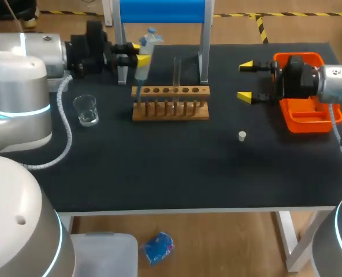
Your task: Invert the test tube, pick up the pipette, mount the tip to pipette, aspirate from beaker and dispense into the tube, eject the tip, return the pipette, and cap with the stopper.
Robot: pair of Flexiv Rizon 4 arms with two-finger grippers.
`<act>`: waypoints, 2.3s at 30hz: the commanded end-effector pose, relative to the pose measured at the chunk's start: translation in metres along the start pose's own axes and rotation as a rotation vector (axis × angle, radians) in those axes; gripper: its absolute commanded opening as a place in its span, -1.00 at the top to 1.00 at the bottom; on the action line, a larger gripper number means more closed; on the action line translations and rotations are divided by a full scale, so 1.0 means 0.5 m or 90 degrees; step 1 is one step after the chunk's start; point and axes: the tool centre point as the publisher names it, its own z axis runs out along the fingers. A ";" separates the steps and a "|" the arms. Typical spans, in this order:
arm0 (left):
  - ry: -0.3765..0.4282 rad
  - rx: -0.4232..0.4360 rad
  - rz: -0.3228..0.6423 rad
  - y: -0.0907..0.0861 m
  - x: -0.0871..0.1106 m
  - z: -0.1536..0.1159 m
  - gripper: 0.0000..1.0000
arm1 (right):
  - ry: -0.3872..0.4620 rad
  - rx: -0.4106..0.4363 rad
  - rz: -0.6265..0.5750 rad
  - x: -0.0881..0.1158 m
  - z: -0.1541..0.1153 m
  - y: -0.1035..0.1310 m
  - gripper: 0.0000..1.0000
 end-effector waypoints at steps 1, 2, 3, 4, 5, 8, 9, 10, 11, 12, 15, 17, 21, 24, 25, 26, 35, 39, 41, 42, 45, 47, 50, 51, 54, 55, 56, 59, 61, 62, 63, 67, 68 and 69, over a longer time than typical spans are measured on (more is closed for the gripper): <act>-0.027 -0.010 -0.006 -0.009 -0.051 -0.018 1.00 | 0.000 0.001 0.000 0.000 0.000 0.001 -1.00; -0.040 -0.011 -0.011 -0.011 -0.067 -0.021 1.00 | 0.000 0.001 0.000 0.000 0.000 0.001 -1.00; -0.050 -0.015 -0.015 -0.013 -0.081 -0.021 1.00 | 0.000 0.001 0.000 0.000 0.000 0.001 -1.00; -0.057 -0.013 -0.016 -0.016 -0.094 -0.021 1.00 | 0.000 0.001 0.000 0.000 0.000 0.001 -1.00; -0.064 -0.017 -0.019 -0.019 -0.106 -0.019 1.00 | 0.000 0.001 0.000 0.000 0.000 0.001 -1.00; -0.079 -0.016 -0.018 -0.028 -0.139 -0.011 1.00 | 0.000 0.001 0.000 0.000 0.000 0.001 -1.00; -0.088 -0.017 -0.021 -0.031 -0.149 -0.008 1.00 | 0.000 0.001 0.000 0.000 0.000 0.001 -1.00; -0.097 -0.016 -0.027 -0.032 -0.158 -0.005 1.00 | 0.000 0.001 0.000 0.000 0.000 0.001 -1.00; -0.102 -0.018 -0.030 -0.034 -0.166 0.000 1.00 | 0.000 0.001 0.000 0.000 0.000 0.001 -1.00; -0.113 -0.021 -0.038 -0.035 -0.173 0.004 1.00 | 0.000 0.001 0.000 0.000 0.000 0.001 -1.00; -0.139 -0.018 -0.055 -0.036 -0.192 0.018 1.00 | 0.000 0.001 0.000 0.000 0.000 0.001 -1.00; -0.153 -0.016 -0.069 -0.032 -0.202 0.026 1.00 | 0.000 0.001 0.000 0.000 0.000 0.001 -1.00; -0.178 -0.023 -0.086 -0.027 -0.215 0.037 1.00 | 0.000 0.001 0.000 0.000 0.000 0.001 -1.00; -0.178 -0.023 -0.086 -0.027 -0.215 0.037 1.00 | 0.000 0.001 0.000 0.000 0.000 0.001 -1.00; -0.178 -0.023 -0.086 -0.027 -0.215 0.037 1.00 | 0.000 0.001 0.000 0.000 0.000 0.001 -1.00; -0.178 -0.023 -0.086 -0.027 -0.215 0.037 1.00 | 0.000 0.001 0.000 0.000 0.000 0.001 -1.00; -0.178 -0.023 -0.086 -0.027 -0.215 0.037 1.00 | -0.016 0.021 0.004 -0.017 0.008 0.014 -1.00; -0.178 -0.023 -0.086 -0.027 -0.215 0.037 1.00 | -0.037 0.055 0.007 -0.051 0.028 0.036 -1.00; -0.178 -0.023 -0.086 -0.027 -0.215 0.037 1.00 | -0.052 0.074 0.016 -0.074 0.040 0.048 -1.00; -0.178 -0.023 -0.086 -0.027 -0.215 0.037 1.00 | -0.056 0.078 0.022 -0.086 0.047 0.053 -1.00; -0.178 -0.023 -0.086 -0.027 -0.215 0.037 1.00 | -0.074 0.092 0.030 -0.125 0.071 0.076 -1.00; -0.178 -0.023 -0.086 -0.027 -0.215 0.037 1.00 | -0.085 0.095 0.029 -0.149 0.092 0.095 -1.00; -0.178 -0.023 -0.086 -0.027 -0.215 0.037 1.00 | -0.089 0.089 0.030 -0.186 0.127 0.117 -1.00; -0.178 -0.023 -0.086 -0.027 -0.215 0.037 1.00 | -0.089 0.089 0.029 -0.196 0.139 0.122 -1.00; -0.178 -0.023 -0.086 -0.027 -0.215 0.037 1.00 | -0.083 0.081 0.024 -0.229 0.173 0.136 -1.00; -0.178 -0.023 -0.086 -0.027 -0.215 0.037 1.00 | -0.079 0.085 0.020 -0.240 0.184 0.138 -1.00; -0.178 -0.023 -0.086 -0.027 -0.215 0.037 1.00 | -0.080 0.086 0.020 -0.251 0.193 0.138 -1.00; -0.178 -0.023 -0.086 -0.027 -0.215 0.037 1.00 | -0.075 0.099 0.025 -0.279 0.218 0.132 -1.00; -0.178 -0.023 -0.086 -0.027 -0.215 0.037 1.00 | -0.073 0.110 0.026 -0.292 0.232 0.126 -1.00; -0.178 -0.023 -0.086 -0.027 -0.215 0.037 1.00 | -0.074 0.112 0.027 -0.298 0.238 0.123 -1.00; -0.178 -0.023 -0.086 -0.027 -0.215 0.037 1.00 | -0.072 0.113 0.029 -0.302 0.243 0.122 -1.00; -0.178 -0.023 -0.086 -0.027 -0.215 0.037 1.00 | -0.076 0.121 0.036 -0.311 0.259 0.120 -1.00; -0.178 -0.023 -0.086 -0.027 -0.215 0.037 1.00 | -0.080 0.123 0.039 -0.312 0.262 0.120 -1.00; -0.178 -0.023 -0.086 -0.027 -0.215 0.037 1.00 | -0.080 0.122 0.040 -0.313 0.263 0.121 -1.00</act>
